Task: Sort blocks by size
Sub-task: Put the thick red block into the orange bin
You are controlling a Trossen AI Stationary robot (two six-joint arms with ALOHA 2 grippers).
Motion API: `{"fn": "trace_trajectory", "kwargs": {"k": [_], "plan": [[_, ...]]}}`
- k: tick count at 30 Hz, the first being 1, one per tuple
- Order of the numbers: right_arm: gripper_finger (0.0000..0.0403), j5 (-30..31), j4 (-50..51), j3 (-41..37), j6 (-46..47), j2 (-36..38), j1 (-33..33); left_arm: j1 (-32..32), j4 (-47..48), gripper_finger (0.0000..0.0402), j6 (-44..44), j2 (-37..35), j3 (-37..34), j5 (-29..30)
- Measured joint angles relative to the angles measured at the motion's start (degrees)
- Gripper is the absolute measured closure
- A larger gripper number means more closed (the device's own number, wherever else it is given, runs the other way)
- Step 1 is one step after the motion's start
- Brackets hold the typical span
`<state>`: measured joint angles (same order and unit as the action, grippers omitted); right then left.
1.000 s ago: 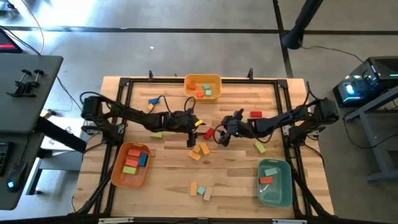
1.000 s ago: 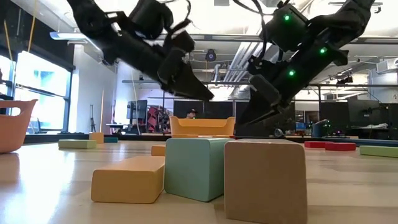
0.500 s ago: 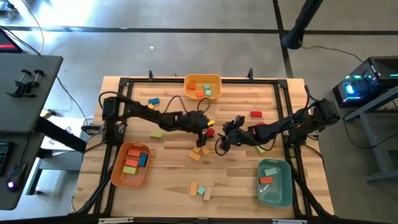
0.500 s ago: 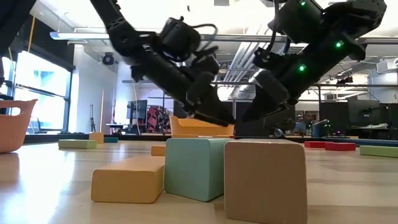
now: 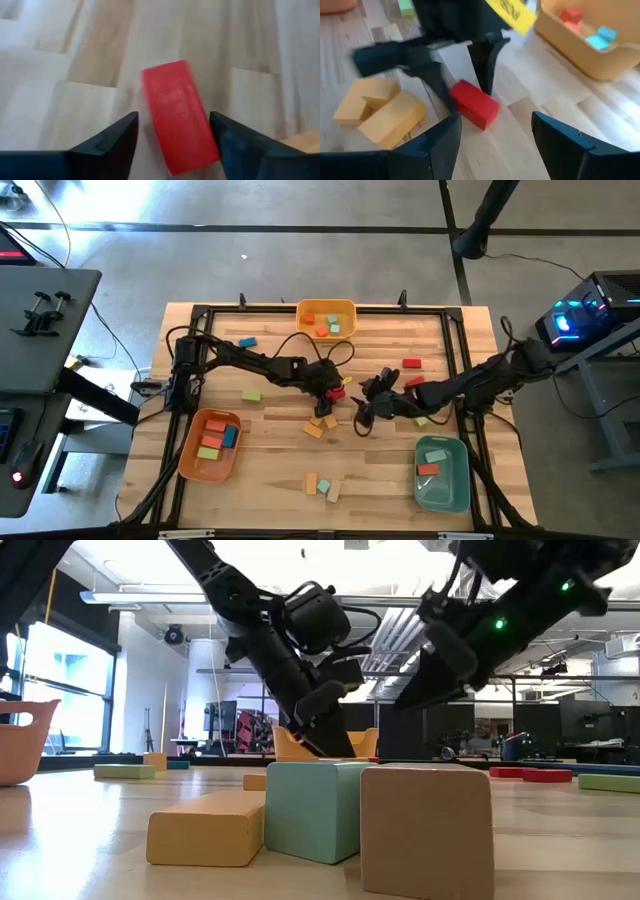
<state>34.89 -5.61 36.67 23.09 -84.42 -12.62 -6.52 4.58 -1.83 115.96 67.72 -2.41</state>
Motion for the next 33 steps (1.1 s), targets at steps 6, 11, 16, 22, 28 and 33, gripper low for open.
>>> {"fn": "trace_trajectory", "kwargs": {"k": [6,11,16,22,28,33], "plan": [[0.0165,4.06,0.3,0.0,-1.05,1.25,-1.44,-1.15,0.01,0.0292,2.5,-0.4,0.0,0.12],[0.0165,4.22,-0.22,0.0,-0.64,0.63,-1.27,-1.09,3.06,0.031,5.89,-3.7,-0.13,1.66],[0.0165,5.42,-4.49,-0.02,-2.73,-0.02,-1.06,2.21,14.83,0.0309,9.46,-11.41,-0.18,8.76],[0.0165,5.03,-10.49,0.0,-8.47,-1.44,0.56,9.99,28.63,0.031,2.64,-23.9,-5.57,16.77],[0.0165,-2.39,-18.37,0.0,-16.17,-2.69,4.23,19.57,44.98,0.031,-25.6,-38.67,-12.21,24.95],[0.0165,-12.25,-25.92,0.0,-23.39,-2.69,8.14,33.21,58.57,0.031,-47.75,-47.33,-12.98,16.34]]}}
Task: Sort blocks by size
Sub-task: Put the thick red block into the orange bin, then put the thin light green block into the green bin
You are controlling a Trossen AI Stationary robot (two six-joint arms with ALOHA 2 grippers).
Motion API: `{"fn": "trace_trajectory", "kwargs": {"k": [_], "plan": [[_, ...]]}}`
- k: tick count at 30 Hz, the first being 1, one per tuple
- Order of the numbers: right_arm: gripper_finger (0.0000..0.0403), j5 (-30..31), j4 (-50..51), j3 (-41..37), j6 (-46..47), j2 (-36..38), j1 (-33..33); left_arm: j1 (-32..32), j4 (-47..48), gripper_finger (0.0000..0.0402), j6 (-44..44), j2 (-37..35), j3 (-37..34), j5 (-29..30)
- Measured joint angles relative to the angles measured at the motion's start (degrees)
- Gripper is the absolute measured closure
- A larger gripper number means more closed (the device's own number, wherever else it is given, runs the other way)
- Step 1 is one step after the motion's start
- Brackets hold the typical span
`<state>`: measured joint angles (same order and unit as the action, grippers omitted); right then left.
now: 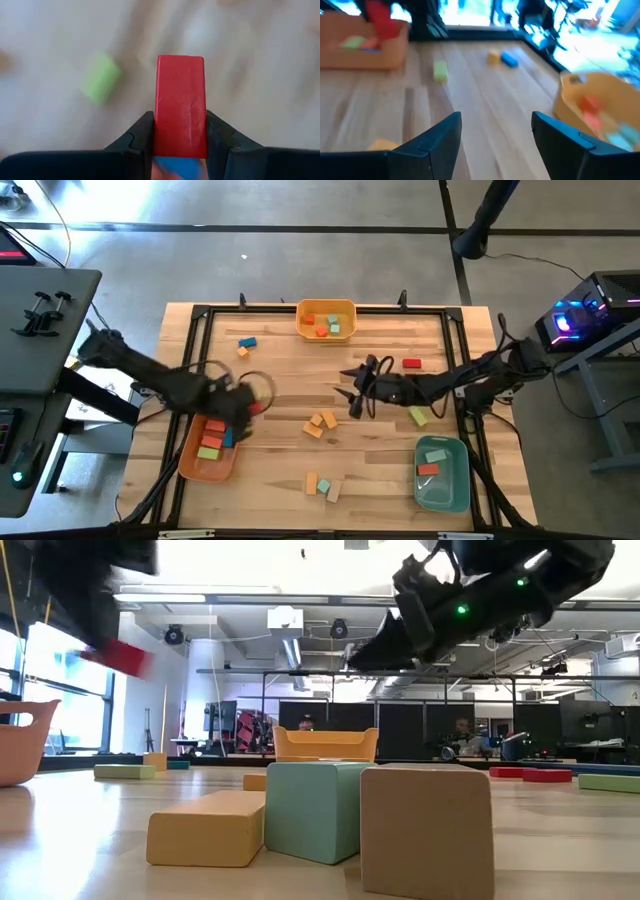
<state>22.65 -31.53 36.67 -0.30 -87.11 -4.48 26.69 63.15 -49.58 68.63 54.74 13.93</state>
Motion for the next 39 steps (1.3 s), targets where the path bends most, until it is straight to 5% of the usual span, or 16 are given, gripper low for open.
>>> {"fn": "trace_trajectory", "kwargs": {"k": [7,13,23,33,39], "plan": [[0.0165,-11.07,-6.86,0.0,-3.82,0.0,5.74,16.05,0.19,0.031,-19.03,-0.46,-0.02,-10.02],[0.0165,-12.89,-7.24,0.0,-4.85,0.0,8.32,22.26,-0.48,0.031,-33.89,3.41,-0.05,-12.99],[0.0165,-17.61,-6.82,0.0,-5.95,0.0,8.47,22.48,-6.32,0.0254,-40.56,11.43,-0.07,-13.93],[0.0165,-17.76,-5.3,0.0,-5.99,0.0,8.47,20.84,1.51,0.0239,-48.88,13.19,-0.07,-16.95],[0.0165,-17.07,-3.38,0.0,-6.53,0.04,8.47,20.83,2.09,0.0217,-47.15,10.39,-0.07,-9.0]]}}
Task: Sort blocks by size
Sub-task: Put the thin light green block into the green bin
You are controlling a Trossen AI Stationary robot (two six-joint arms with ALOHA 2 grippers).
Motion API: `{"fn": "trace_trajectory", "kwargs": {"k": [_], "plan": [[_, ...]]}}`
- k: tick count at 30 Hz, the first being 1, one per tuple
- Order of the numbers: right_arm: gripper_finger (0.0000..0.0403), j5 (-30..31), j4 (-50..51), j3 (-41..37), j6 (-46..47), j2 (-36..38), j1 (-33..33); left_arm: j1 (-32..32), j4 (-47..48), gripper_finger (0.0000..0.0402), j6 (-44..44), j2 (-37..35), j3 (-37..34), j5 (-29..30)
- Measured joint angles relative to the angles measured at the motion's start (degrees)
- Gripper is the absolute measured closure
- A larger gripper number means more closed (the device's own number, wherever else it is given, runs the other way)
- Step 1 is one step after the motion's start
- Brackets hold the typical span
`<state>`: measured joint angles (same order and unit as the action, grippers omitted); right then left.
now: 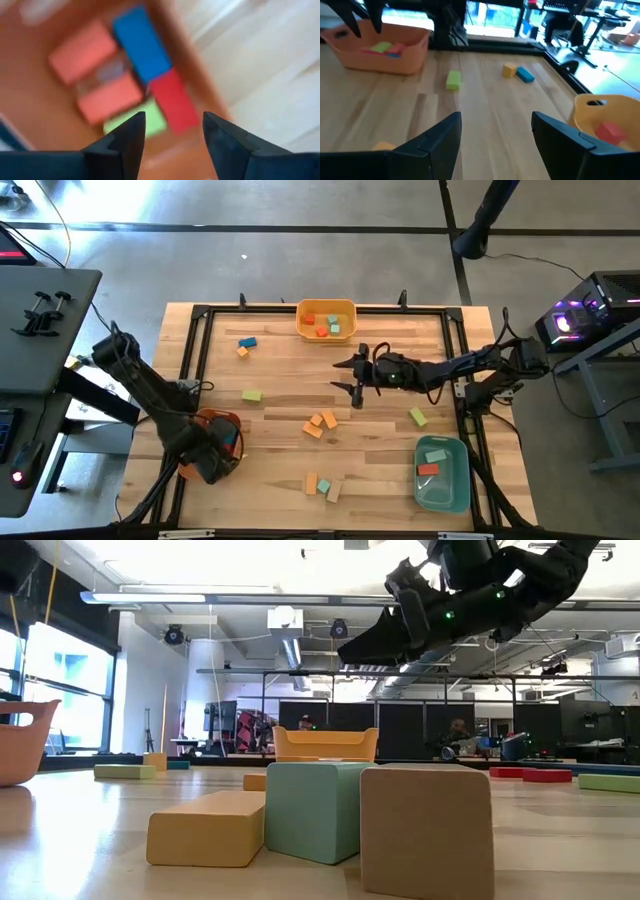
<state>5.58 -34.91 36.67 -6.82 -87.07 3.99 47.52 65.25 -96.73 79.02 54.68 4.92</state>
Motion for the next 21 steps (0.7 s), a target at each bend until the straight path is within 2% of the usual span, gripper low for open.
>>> {"fn": "trace_trajectory", "kwargs": {"k": [2,6,9,12,16,19,21], "plan": [[0.0165,1.32,1.1,0.0,-0.67,0.01,0.0,0.01,-0.18,0.0216,1.38,-0.82,0.0,7.66],[0.0165,2.97,2.8,0.0,-0.74,0.03,0.0,-0.29,-2.5,0.0218,5.91,-1.2,0.0,27.5],[0.0165,3.05,3.38,0.0,-0.75,0.03,-0.27,-2.23,-5.54,0.0218,11.13,-1.2,0.0,34.03],[0.0165,3.15,3.58,0.0,-1.23,0.19,-1.2,-5.98,-9.32,0.0218,17.8,-1.2,0.0,36.54],[0.0165,3.15,6.64,0.0,-1.17,1.63,-2.98,-13.61,-16.44,0.0219,32.35,-1.2,-0.28,35.75],[0.0165,3.15,12.73,0.0,0.31,3.65,-4.96,-20.86,-30.3,0.0223,50.71,-1.24,-4.1,29.25],[0.0165,3.1,17.58,0.0,2.52,4.8,-6.66,-25.99,-43.97,0.0226,62.74,-0.99,-8.22,23.35]]}}
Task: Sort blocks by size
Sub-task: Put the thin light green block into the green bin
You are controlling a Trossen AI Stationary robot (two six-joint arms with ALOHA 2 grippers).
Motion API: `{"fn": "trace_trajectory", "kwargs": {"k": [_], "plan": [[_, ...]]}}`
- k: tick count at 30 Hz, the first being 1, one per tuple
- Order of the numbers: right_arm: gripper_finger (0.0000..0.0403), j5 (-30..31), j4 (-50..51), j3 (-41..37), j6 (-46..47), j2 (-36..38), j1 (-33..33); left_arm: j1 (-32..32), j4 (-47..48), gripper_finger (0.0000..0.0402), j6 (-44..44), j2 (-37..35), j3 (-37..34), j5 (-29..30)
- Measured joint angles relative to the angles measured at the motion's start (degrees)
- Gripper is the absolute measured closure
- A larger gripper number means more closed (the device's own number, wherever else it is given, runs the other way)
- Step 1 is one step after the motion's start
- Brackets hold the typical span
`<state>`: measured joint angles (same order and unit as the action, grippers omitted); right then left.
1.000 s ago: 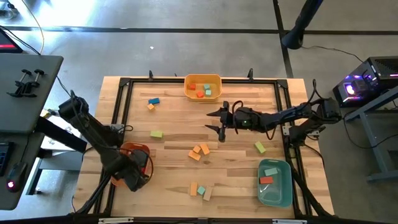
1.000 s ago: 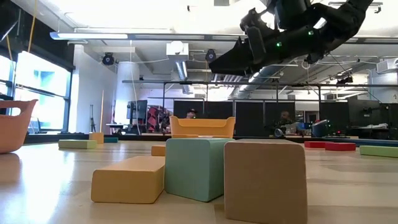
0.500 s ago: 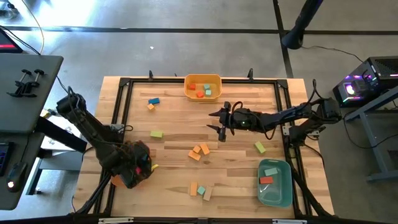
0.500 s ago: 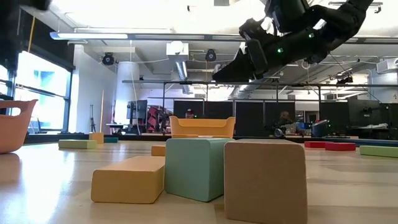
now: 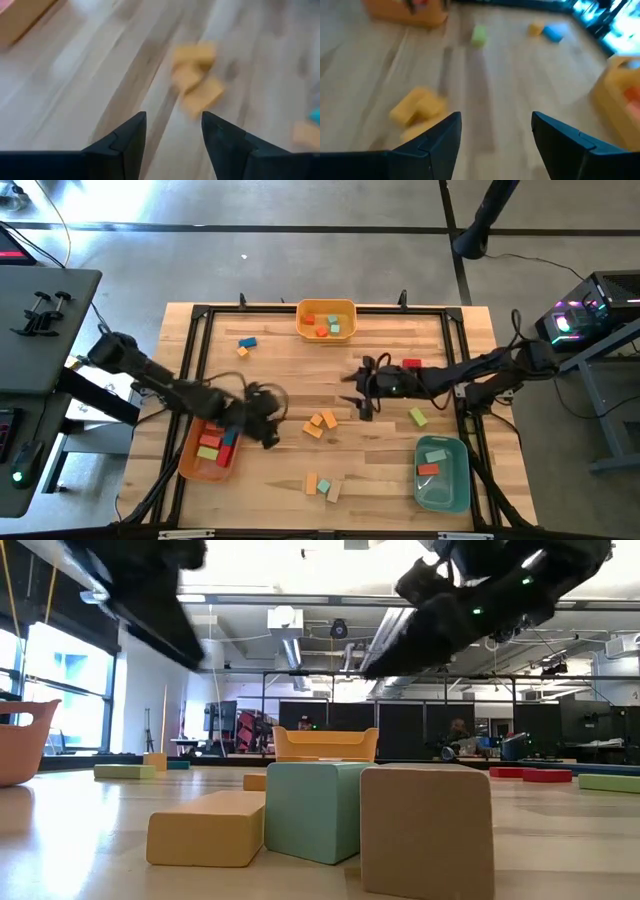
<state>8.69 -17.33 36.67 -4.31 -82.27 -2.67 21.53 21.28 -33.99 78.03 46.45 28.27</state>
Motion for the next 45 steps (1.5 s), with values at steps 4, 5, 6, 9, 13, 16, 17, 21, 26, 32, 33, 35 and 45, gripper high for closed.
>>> {"fn": "trace_trajectory", "kwargs": {"k": [4,5,6,9,13,16,17,21,26,32,33,35,45], "plan": [[0.0165,0.55,7.34,-0.02,5.21,1.38,-3.63,-9.81,-28.72,0.0229,15.98,1.81,-7.68,-7.28],[0.0165,1.68,8.43,-0.02,6.69,1.71,-4.58,-11.85,-34.45,0.0229,18.81,2.59,-9.01,-7.43],[0.0165,3.3,9.66,-0.02,8.07,2.12,-5.53,-13.73,-39.56,0.0229,21.28,3.2,-9.99,-7.53],[0.0165,9.78,13.93,-0.02,12.71,3.76,-7.99,-18.51,-49.19,0.0229,27.14,4.93,-11.22,-7.56],[0.0165,15.88,26.06,1.74,21.93,7.03,-9.53,-22.16,-55.76,0.0229,30.08,7.29,-11.21,-7.72],[0.0165,12.91,39.77,4.82,32.44,8.88,-9.21,-23.3,-57.31,0.0229,30.22,8.73,-11.25,-7.75],[0.0165,10.96,44.47,5.82,36.06,9.17,-8.94,-23.45,-57.91,0.0229,30.4,9.34,-11.16,-7.83],[0.0165,0.98,59.68,7.72,49.45,9.33,-7.69,-23.29,-57.43,0.0229,32.91,11.34,-11.21,-8.47],[0.0165,-8.49,67.76,5.53,61.04,8.85,-7.34,-23.27,-57.73,0.0229,32.72,12.4,-11.18,-10.06],[0.0165,-9.11,67.06,1.84,66.49,8.72,-7.28,-23.0,-57.7,0.0229,32.74,12.67,-11.21,-13.2],[0.0165,-8.96,67.02,1.42,67.84,8.71,-7.17,-22.9,-57.8,0.0229,32.76,12.76,-11.21,-13.18],[0.0165,-9.15,66.39,0.5,68.94,8.72,-6.88,-22.79,-58.28,0.0229,32.74,13.06,-11.2,-13.2],[0.0165,-10.42,64.5,-3.81,70.06,8.78,-4.36,-20.97,-57.74,0.0229,33.88,13.1,-11.21,-13.2]]}}
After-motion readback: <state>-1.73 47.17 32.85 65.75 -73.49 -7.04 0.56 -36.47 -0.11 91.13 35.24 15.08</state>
